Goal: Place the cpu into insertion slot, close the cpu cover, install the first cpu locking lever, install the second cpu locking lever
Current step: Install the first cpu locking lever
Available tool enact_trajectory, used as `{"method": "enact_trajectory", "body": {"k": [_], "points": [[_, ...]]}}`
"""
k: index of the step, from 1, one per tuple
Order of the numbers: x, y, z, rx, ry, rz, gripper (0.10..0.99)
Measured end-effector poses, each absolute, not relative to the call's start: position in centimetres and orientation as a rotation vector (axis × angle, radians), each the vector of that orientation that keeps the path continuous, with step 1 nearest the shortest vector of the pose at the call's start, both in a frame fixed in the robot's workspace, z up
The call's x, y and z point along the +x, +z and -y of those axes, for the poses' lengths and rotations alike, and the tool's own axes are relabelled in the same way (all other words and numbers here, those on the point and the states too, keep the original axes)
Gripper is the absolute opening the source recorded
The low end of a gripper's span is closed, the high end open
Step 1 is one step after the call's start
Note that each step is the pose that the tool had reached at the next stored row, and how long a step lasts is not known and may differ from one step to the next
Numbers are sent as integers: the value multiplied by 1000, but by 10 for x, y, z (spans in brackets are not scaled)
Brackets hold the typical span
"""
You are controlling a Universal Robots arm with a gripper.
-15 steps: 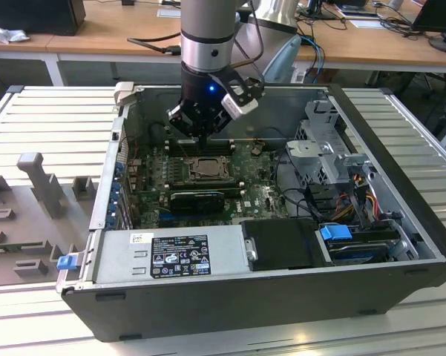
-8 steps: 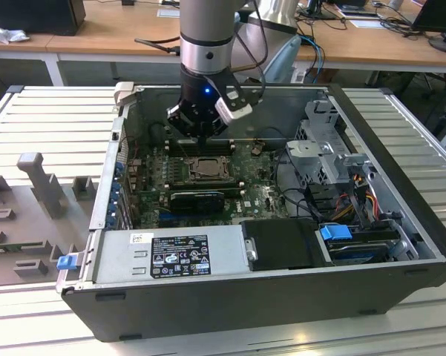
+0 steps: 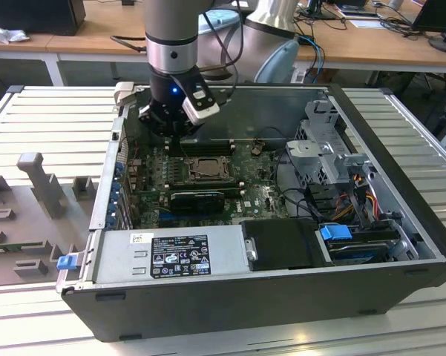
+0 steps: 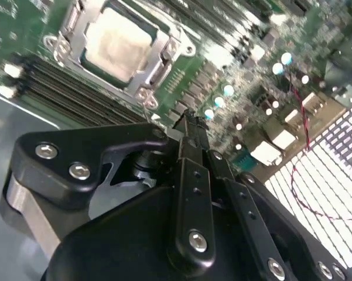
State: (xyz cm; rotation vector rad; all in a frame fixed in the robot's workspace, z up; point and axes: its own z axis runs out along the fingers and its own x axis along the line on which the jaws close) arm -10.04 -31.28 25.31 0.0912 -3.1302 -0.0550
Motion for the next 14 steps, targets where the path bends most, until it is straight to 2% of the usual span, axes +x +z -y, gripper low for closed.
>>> {"method": "enact_trajectory", "body": {"k": [14], "points": [[-110,253,308,91,-55,3130,106]]}}
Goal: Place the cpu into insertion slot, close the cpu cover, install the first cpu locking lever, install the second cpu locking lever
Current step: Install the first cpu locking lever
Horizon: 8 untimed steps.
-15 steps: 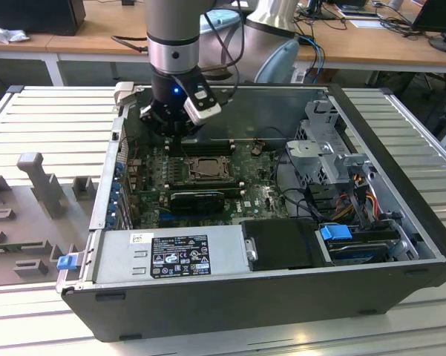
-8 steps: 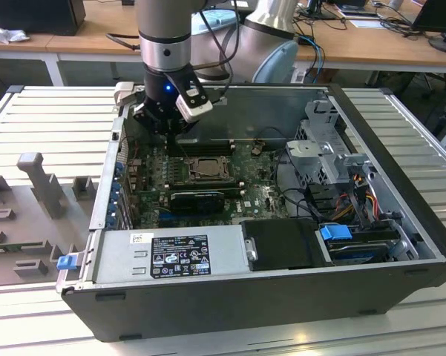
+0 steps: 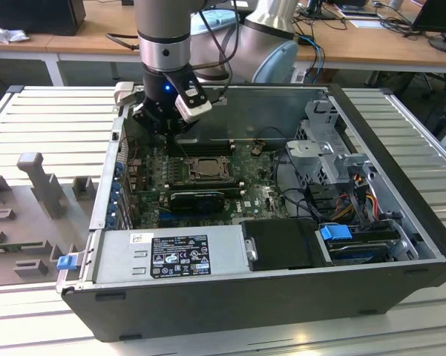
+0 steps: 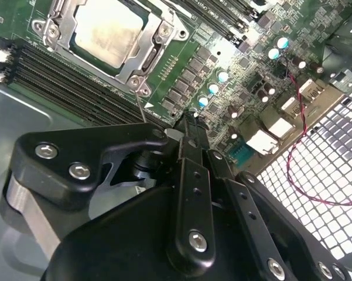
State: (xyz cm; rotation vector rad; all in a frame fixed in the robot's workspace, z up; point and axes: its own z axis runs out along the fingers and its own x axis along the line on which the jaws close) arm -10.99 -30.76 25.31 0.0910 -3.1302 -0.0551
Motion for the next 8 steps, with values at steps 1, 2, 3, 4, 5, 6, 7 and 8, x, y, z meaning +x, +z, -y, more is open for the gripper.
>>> {"method": "enact_trajectory", "body": {"k": [1,2,3,4,5,6,7,8], "points": [[-110,253,307,91,-55,3130,106],[-112,253,307,91,-55,3130,106],[-112,253,307,91,-55,3130,106],[-113,253,307,91,-56,3130,106],[-114,253,306,91,-56,3130,106],[-114,254,304,91,-56,3130,106],[-114,254,302,91,-56,3130,106],[-114,254,301,91,-56,3130,106]]}}
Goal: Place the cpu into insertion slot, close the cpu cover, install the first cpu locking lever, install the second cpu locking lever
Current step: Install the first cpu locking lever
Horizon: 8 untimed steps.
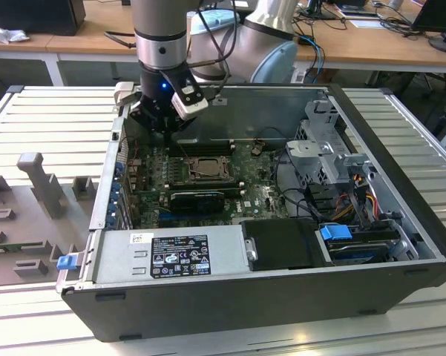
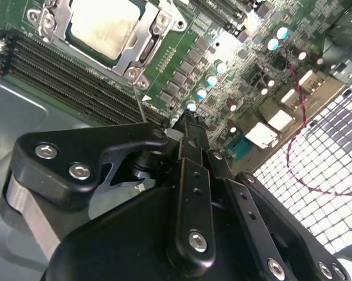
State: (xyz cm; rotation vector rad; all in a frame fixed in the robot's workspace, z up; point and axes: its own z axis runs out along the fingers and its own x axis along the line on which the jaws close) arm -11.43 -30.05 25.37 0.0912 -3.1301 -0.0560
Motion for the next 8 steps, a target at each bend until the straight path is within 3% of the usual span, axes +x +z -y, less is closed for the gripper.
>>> {"method": "enact_trajectory", "body": {"k": [8], "points": [[-111,254,287,91,-56,3130,106]]}}
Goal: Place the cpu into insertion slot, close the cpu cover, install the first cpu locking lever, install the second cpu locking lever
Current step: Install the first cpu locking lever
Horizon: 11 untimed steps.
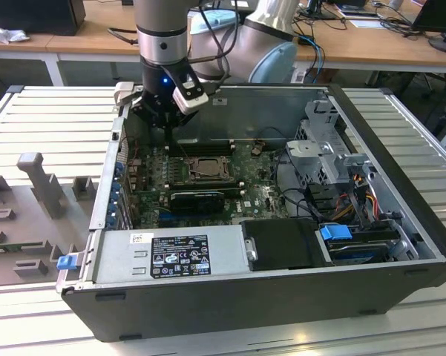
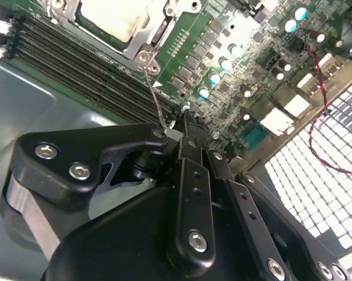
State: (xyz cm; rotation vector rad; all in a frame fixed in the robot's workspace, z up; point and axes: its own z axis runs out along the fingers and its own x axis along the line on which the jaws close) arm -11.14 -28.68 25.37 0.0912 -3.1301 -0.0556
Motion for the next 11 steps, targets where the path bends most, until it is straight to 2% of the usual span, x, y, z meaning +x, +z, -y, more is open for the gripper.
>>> {"method": "enact_trajectory", "body": {"k": [11], "points": [[-71,254,286,91,-55,3129,106]]}}
